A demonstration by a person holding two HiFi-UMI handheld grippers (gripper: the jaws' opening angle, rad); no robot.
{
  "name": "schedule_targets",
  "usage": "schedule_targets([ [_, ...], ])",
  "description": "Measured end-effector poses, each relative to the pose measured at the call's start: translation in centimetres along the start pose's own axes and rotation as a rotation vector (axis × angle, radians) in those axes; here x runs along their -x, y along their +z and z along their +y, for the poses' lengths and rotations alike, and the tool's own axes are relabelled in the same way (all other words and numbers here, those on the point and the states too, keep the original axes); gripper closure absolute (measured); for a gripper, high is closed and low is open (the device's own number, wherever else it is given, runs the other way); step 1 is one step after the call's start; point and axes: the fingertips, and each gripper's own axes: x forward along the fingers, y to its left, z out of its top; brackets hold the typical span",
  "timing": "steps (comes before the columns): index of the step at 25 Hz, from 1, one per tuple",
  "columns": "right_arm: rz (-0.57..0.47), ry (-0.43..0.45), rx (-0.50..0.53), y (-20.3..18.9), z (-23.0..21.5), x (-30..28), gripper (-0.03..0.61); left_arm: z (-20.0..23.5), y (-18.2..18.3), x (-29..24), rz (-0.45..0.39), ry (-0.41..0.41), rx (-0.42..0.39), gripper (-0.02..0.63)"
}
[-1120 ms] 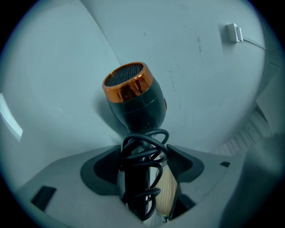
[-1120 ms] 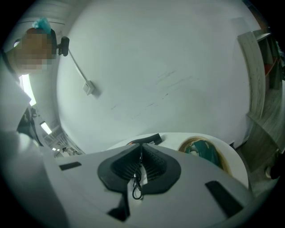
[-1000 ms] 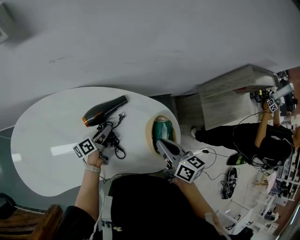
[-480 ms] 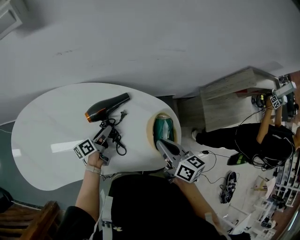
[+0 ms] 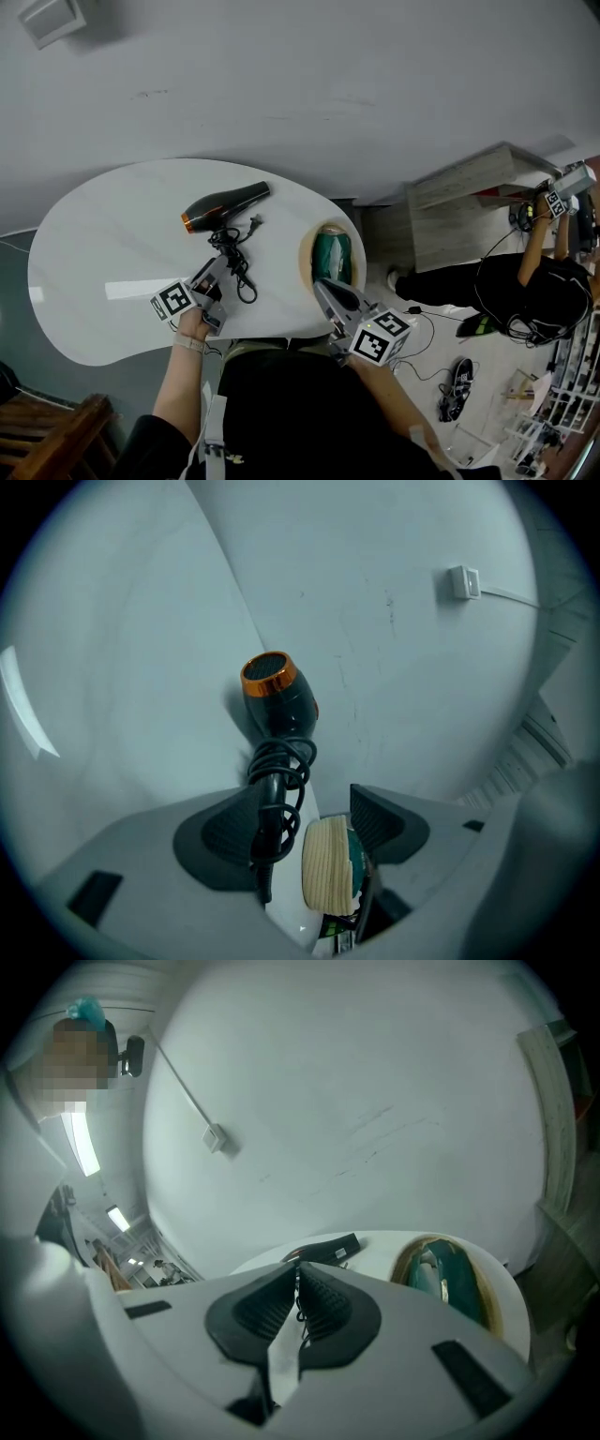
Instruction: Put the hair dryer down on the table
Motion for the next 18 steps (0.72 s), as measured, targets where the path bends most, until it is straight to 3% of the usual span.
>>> schedule_targets([
  [3, -0.001, 0.018, 0.014, -0.3, 0.7, 0.3, 0.555, -1.2, -0.3, 1.2, -0.011, -0.01, -0.052, 0.331],
  [10, -0.002, 0.078, 0.052, -1.0, 3.2, 1.1, 0.555, -5.8, -1.2, 4.1, -0.025, -0.061, -0.2, 0.47],
  [18, -0.012, 0.143, 0.077, -1.5, 6.0, 2.0, 0.555, -11.1, -2.7, 7.7, -0.025, -0.019, -0.499, 0.591],
])
